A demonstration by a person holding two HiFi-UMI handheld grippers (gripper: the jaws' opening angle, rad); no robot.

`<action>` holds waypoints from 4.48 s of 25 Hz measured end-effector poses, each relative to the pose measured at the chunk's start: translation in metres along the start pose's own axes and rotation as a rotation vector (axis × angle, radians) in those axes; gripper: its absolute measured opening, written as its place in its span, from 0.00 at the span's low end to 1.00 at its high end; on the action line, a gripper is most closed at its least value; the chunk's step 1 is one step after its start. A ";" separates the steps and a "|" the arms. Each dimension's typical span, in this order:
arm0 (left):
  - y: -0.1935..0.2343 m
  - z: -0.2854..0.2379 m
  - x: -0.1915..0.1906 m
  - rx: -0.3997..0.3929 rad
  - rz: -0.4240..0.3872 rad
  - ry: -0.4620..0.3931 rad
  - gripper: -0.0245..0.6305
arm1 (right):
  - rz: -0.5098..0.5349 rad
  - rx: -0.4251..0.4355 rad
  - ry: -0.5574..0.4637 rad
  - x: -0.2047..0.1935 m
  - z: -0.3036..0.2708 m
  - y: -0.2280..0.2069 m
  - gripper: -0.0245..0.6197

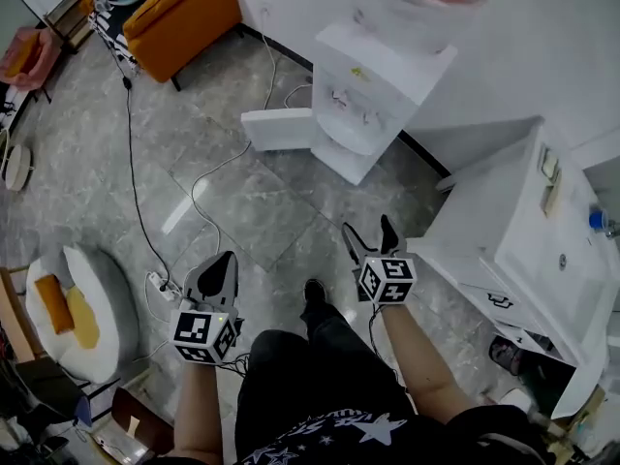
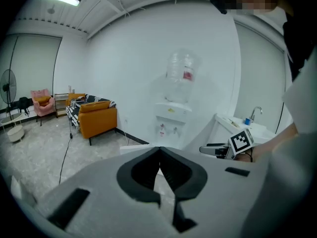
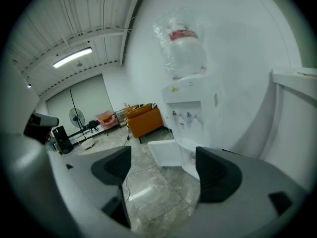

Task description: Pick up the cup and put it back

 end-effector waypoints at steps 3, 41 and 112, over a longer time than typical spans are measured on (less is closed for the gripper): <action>0.022 -0.048 -0.003 0.001 -0.008 -0.021 0.05 | 0.013 -0.021 0.021 -0.009 -0.045 -0.008 0.65; 0.290 -0.524 -0.311 -0.307 -0.049 -0.056 0.05 | -0.029 -0.450 -0.077 -0.294 -0.557 -0.190 0.37; 0.119 -0.125 -0.024 0.034 0.170 -0.167 0.05 | 0.154 -0.092 -0.173 0.055 -0.111 0.043 0.11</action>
Point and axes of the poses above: the fingertips, and each gripper's own axes: z backward along the fingers, y to its left, x out of its top, the point moved 10 cm from there along z, backward along the fingers, and after that the axes turned 2 degrees about -x, right-handed, at the moved point
